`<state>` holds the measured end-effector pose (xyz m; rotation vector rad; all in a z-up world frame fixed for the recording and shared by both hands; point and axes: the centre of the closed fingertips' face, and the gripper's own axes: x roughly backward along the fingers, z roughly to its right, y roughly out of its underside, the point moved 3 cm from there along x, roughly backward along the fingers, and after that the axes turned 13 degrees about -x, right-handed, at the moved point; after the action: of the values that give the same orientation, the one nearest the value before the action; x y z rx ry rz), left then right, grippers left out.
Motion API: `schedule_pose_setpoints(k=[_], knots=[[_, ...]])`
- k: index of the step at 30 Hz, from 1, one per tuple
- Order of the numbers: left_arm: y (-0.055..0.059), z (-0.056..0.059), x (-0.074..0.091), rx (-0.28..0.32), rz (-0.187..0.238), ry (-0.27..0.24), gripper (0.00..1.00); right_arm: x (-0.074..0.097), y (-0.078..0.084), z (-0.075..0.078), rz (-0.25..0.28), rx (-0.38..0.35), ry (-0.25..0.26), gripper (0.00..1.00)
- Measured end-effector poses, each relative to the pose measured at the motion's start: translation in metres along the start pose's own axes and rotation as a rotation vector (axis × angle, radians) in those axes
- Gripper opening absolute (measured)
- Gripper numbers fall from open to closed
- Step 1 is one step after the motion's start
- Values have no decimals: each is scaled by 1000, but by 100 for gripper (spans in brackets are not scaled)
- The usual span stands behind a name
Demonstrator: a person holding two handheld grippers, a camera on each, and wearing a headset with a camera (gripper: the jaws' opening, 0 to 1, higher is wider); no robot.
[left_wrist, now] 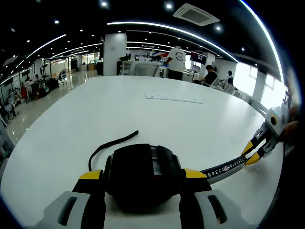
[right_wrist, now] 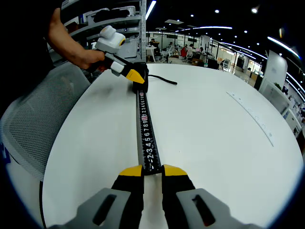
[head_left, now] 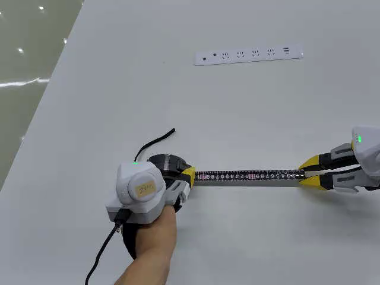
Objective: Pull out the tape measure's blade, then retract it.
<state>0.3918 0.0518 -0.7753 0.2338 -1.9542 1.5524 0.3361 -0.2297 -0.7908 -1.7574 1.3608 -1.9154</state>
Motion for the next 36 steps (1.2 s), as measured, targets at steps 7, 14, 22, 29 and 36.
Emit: schedule_pose_setpoints(k=[7, 14, 22, 29, 36], knots=[[-1, -1, 1, 7, 0, 11, 59, -11, -10, -6, 18, 1, -13, 12], [-1, -1, 0, 10, -2, 14, 59, -14, -13, -7, 22, 1, -15, 12], [-1, -1, 1, 11, -5, 20, 59, -16, -17, -9, 28, -1, -16, 12], [-1, -1, 1, 12, -5, 26, 59, -22, -22, -11, 32, -1, -24, 12], [-1, -1, 1, 15, -6, 28, 59, -27, -25, -14, 40, -2, -28, 12]])
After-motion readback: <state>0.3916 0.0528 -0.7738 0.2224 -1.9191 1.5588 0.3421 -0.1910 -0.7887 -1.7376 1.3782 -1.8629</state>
